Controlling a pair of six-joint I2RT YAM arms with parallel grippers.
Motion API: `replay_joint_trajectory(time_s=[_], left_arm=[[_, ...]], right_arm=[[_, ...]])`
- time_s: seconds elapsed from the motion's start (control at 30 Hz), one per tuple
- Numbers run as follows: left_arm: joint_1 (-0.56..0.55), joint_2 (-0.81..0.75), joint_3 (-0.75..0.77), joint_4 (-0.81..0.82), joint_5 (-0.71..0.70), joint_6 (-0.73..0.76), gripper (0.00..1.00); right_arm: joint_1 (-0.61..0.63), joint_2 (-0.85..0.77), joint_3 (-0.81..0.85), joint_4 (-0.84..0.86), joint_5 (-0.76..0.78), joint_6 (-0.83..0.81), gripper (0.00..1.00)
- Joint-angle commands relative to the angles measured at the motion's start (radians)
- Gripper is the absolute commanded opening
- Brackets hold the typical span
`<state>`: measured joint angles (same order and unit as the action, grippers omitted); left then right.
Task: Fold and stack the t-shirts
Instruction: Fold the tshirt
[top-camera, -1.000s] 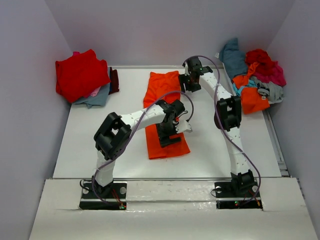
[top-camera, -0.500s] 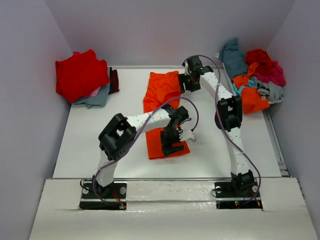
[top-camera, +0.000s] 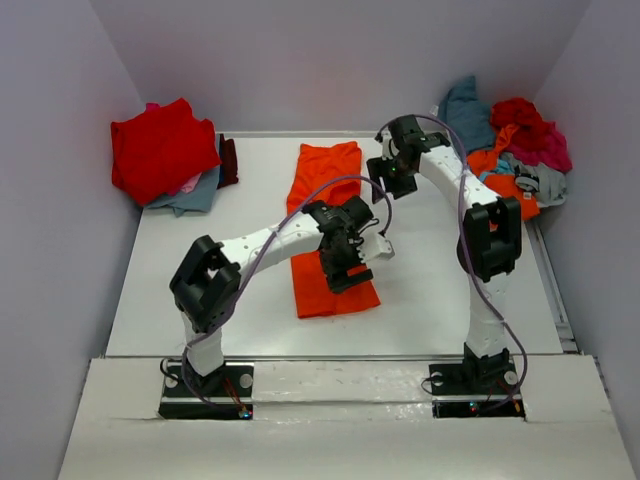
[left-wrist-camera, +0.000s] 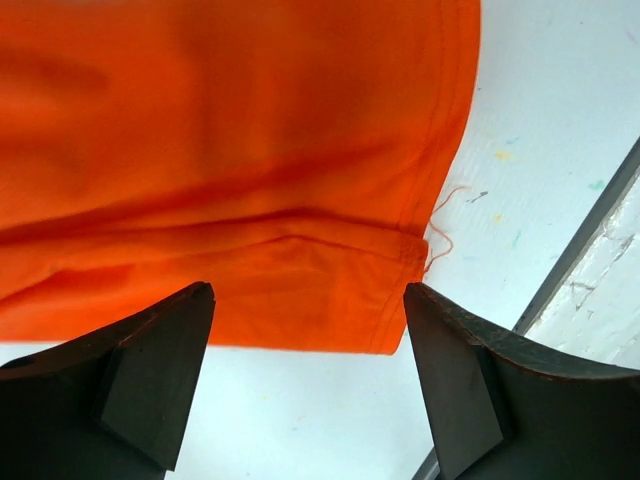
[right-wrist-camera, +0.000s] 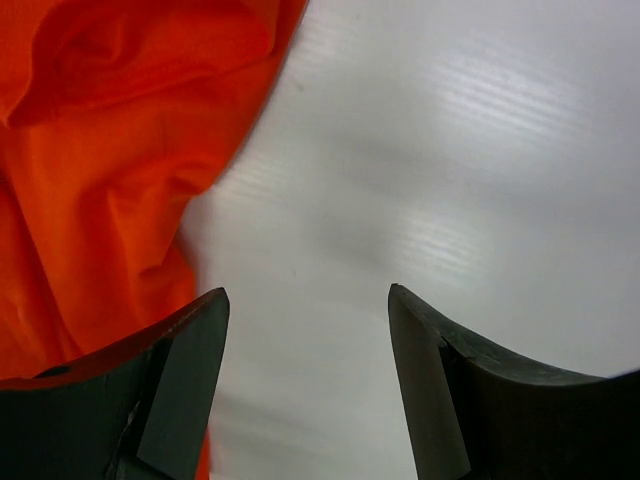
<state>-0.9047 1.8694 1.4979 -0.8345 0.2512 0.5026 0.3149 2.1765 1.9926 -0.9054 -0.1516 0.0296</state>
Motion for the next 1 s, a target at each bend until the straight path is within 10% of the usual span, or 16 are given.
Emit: replay_joint_trajectory(time_s=[0.0,0.4,0.97], left_arm=[[0.033,-0.122,-0.074,0.031,-0.082,-0.064,0.9],[0.328,-0.21,-0.275,0.098,0.149,-0.237,0.85],[0.406,-0.167,-0.353,0.094,0.499,-0.13,0.86]], right_arm=[[0.004,-0.125,-0.109,-0.101,-0.077,-0.029,0.7],[0.004,-0.302,-0.362,-0.116,-0.27,-0.076,0.67],[0.023,-0.291,-0.564,-0.056,-0.614,-0.119,0.65]])
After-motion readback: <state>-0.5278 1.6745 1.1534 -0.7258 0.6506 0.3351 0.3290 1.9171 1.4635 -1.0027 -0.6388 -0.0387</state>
